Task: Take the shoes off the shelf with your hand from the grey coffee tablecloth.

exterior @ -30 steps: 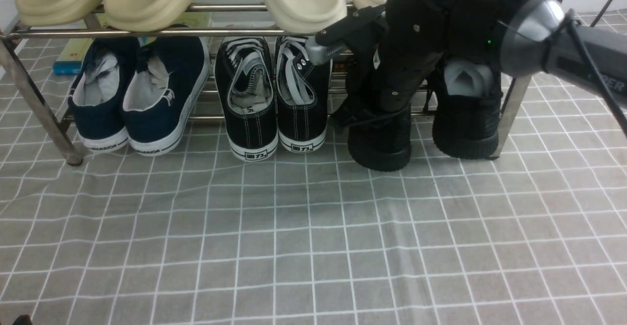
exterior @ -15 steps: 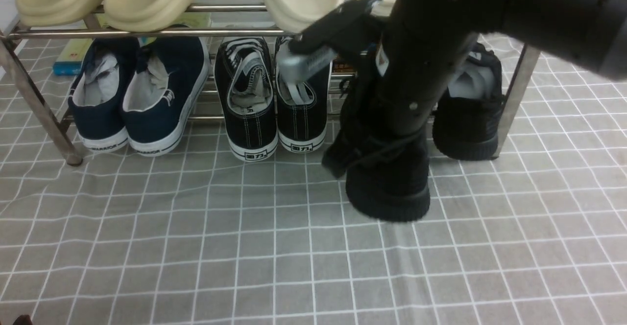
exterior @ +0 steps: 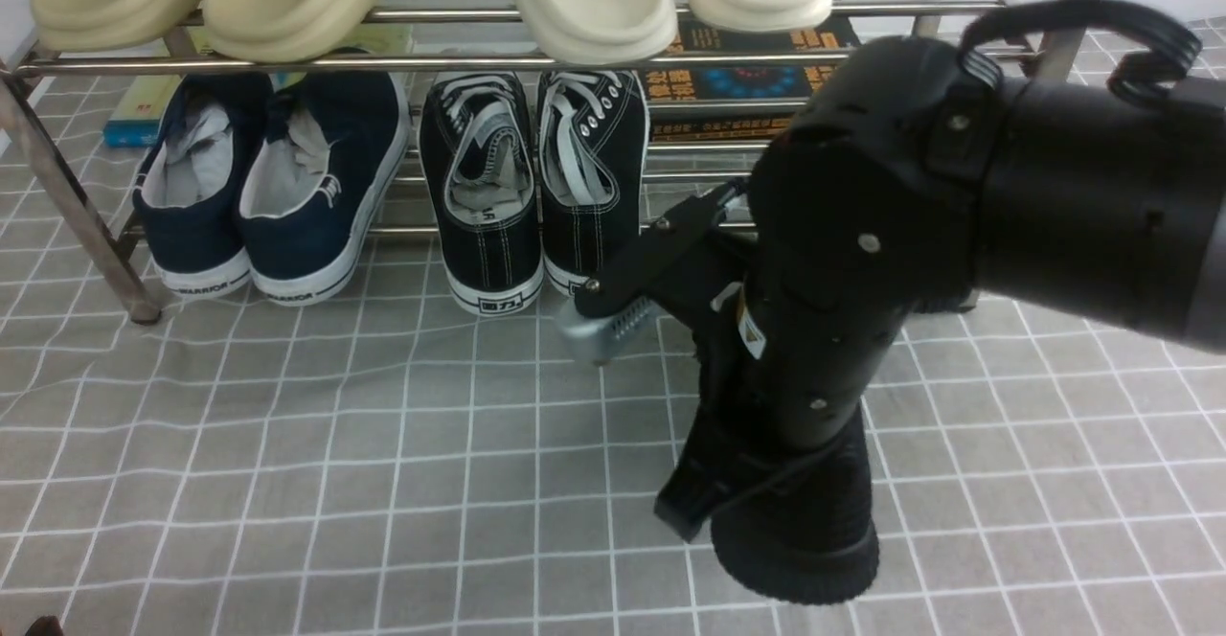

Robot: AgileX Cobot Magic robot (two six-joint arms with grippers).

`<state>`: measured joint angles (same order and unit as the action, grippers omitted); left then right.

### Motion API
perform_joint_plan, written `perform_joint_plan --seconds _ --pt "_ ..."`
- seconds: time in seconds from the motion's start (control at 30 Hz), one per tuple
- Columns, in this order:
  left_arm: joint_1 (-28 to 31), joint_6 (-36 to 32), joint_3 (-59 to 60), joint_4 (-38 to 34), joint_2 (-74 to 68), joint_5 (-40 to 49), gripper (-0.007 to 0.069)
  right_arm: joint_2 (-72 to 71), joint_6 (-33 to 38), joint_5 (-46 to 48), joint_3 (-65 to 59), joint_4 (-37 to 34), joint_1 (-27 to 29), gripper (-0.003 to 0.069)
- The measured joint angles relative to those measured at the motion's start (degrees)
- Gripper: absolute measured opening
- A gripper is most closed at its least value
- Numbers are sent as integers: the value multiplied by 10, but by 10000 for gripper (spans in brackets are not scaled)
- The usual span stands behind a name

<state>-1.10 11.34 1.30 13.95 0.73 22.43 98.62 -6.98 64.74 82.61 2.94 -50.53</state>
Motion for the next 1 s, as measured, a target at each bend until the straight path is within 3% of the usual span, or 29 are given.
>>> perform_joint_plan --seconds 0.37,0.43,0.63,0.73,0.83,1.0 --pt "0 0 0 0 0 0 240 23 -15 -92 -20 19 0 51" --pt "0 0 0 0 0 0 240 32 -18 -99 -21 19 0 87" --pt "0 0 0 0 0 0 240 36 -40 -70 9 25 1 377" --pt "0 0 0 0 0 0 240 15 -41 -17 68 42 13 471" --pt "0 0 0 0 0 0 240 -3 -41 12 123 72 49 517" --pt "0 0 0 0 0 0 240 6 -43 -11 138 96 143 530"
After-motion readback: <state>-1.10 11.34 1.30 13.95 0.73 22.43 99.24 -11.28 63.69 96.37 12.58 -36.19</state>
